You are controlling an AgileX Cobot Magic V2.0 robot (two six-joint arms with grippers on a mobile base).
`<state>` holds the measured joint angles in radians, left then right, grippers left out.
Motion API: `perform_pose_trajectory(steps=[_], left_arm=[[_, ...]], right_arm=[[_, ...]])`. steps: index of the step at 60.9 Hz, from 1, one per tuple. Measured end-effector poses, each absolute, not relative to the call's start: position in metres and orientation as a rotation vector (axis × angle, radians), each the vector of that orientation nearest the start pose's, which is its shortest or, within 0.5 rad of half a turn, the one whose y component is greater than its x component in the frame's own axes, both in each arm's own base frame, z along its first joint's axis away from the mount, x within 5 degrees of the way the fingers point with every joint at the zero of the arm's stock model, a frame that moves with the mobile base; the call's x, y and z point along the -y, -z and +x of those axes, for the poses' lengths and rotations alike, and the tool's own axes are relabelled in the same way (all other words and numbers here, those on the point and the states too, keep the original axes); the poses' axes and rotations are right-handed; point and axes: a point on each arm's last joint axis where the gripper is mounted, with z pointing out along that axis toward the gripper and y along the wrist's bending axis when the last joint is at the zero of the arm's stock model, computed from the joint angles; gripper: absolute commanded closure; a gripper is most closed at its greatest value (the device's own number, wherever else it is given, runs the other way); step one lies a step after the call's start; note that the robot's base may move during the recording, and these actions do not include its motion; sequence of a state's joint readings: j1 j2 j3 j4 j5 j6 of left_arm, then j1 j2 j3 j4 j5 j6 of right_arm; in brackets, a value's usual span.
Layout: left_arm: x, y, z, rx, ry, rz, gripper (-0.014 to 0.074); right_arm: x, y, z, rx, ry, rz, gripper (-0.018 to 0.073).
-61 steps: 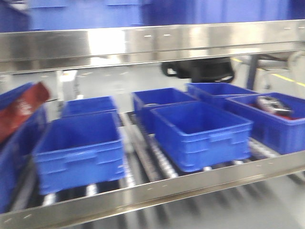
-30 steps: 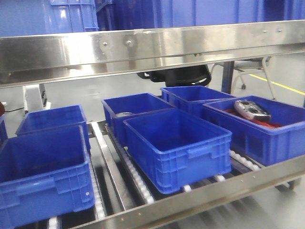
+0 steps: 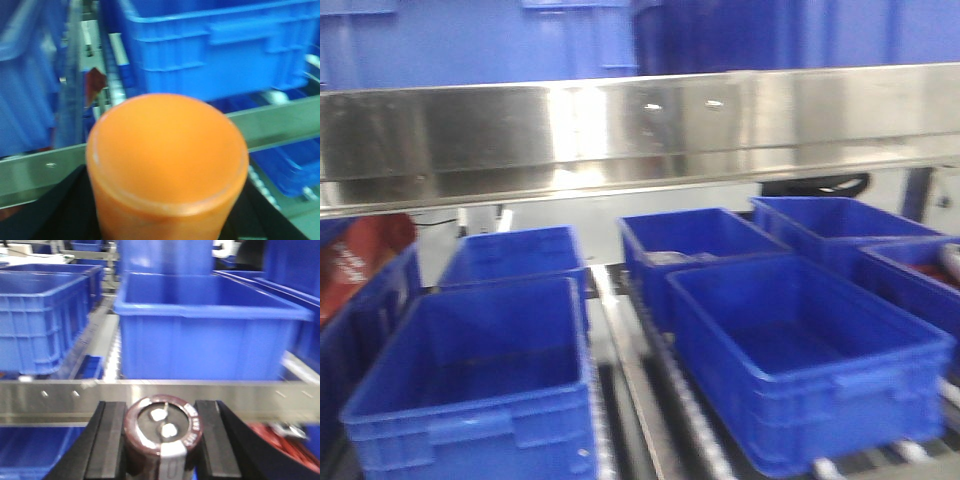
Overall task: Place cylindrical capacitor in blue bin on shelf
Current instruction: 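Hold both cylinders while the base aligns in front of the shelf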
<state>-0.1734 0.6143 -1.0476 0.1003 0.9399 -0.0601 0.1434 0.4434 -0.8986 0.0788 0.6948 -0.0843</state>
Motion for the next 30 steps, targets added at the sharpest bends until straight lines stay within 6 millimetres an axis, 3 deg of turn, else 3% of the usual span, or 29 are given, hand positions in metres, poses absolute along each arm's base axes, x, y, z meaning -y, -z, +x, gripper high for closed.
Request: perform_pose_trajectory(steps=[30], left_arm=[[0.0066,-0.4243,0.0811,-1.983,0.03,0.119,0.0708]], right_arm=[[-0.0124,-0.4136,0.0535,-1.714,-0.132,-0.181,0.0721]])
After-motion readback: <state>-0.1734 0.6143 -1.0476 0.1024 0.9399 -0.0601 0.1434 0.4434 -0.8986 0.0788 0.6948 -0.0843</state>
